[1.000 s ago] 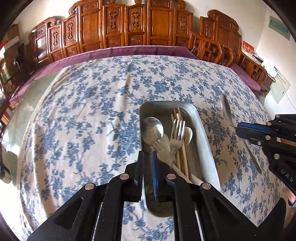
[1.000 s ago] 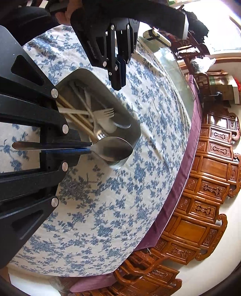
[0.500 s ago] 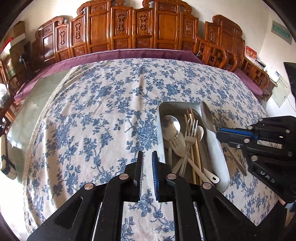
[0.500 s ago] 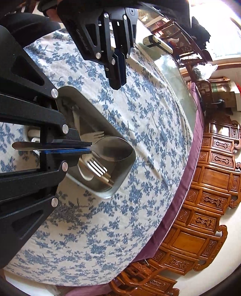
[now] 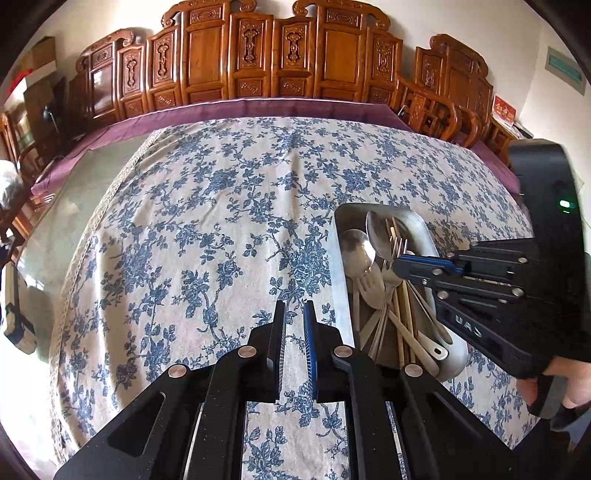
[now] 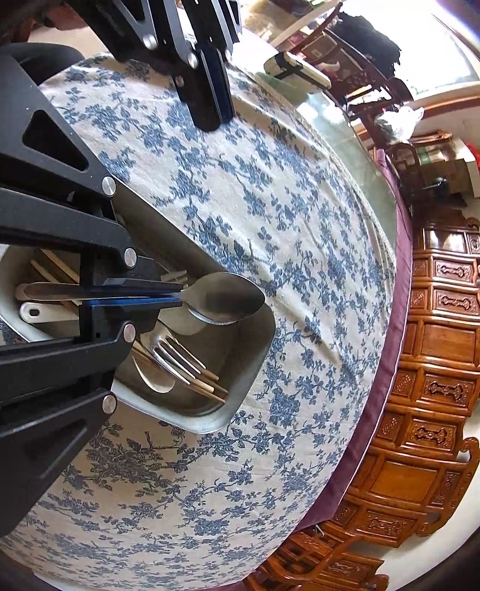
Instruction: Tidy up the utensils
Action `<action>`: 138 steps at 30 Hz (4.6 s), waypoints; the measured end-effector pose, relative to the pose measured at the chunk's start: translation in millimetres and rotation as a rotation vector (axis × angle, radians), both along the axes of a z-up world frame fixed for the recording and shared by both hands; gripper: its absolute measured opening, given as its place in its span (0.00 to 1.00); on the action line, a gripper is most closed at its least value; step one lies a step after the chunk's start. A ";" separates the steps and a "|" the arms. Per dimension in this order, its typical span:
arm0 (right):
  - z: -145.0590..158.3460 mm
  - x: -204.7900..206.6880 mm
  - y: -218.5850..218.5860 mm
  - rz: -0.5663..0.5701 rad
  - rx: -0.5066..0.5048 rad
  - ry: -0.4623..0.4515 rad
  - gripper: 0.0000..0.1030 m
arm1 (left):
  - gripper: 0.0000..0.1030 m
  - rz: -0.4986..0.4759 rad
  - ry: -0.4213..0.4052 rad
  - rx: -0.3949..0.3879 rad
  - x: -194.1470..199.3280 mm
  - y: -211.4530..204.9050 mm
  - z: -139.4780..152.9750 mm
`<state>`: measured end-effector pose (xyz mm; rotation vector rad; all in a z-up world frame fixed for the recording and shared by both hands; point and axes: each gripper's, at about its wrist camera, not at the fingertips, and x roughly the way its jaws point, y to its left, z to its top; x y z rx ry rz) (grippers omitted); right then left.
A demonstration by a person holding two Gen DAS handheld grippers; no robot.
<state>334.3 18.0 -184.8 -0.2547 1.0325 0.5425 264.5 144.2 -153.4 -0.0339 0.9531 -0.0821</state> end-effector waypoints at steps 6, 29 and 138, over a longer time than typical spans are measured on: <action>-11.4 20.5 -10.7 -0.068 -0.007 0.024 0.03 | 0.08 -0.001 0.001 -0.001 -0.1 1.8 -0.8; -19.4 30.2 -25.0 -0.111 0.150 0.074 0.05 | 0.08 0.001 0.011 0.009 -0.8 0.3 -4.0; 235.9 -329.2 -244.7 -0.371 0.282 -0.634 0.97 | 0.93 0.036 -0.501 0.030 -256.9 -147.0 199.9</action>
